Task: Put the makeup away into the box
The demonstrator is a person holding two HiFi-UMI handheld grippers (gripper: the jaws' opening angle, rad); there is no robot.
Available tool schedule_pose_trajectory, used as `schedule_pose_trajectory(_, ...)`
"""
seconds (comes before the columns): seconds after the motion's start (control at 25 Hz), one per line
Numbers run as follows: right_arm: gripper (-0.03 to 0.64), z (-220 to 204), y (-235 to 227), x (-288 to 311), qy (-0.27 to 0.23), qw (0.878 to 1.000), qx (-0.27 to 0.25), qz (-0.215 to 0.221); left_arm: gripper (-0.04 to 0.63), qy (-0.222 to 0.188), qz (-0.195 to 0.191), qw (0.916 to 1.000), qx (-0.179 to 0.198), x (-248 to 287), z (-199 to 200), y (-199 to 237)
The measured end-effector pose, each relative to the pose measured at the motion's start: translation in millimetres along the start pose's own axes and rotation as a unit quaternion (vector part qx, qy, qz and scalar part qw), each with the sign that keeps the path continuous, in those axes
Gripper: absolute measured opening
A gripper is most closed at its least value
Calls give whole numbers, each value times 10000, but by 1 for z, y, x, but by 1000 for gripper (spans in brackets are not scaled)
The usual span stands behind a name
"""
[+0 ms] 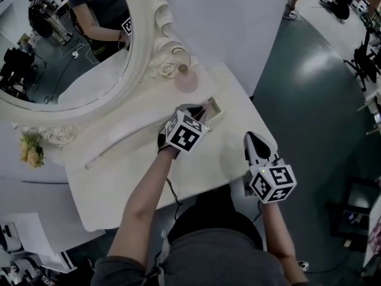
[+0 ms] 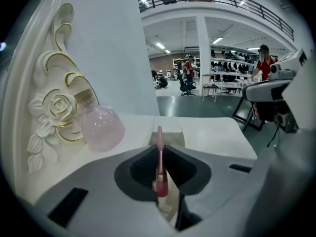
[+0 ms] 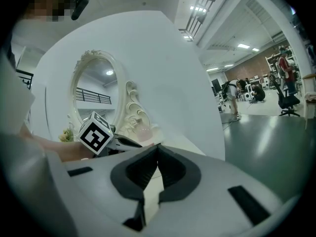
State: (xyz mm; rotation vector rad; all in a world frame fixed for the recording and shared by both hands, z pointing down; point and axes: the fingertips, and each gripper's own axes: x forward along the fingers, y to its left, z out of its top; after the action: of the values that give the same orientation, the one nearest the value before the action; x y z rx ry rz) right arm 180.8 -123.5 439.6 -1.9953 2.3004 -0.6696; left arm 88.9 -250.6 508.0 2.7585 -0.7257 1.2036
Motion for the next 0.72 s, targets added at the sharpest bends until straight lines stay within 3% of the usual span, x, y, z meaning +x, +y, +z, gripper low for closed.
schedule_pose_trajectory(0.72,5,-5,-5,5,44,9998,83,-168,51,342,-314,9989,3,17,-14,-3)
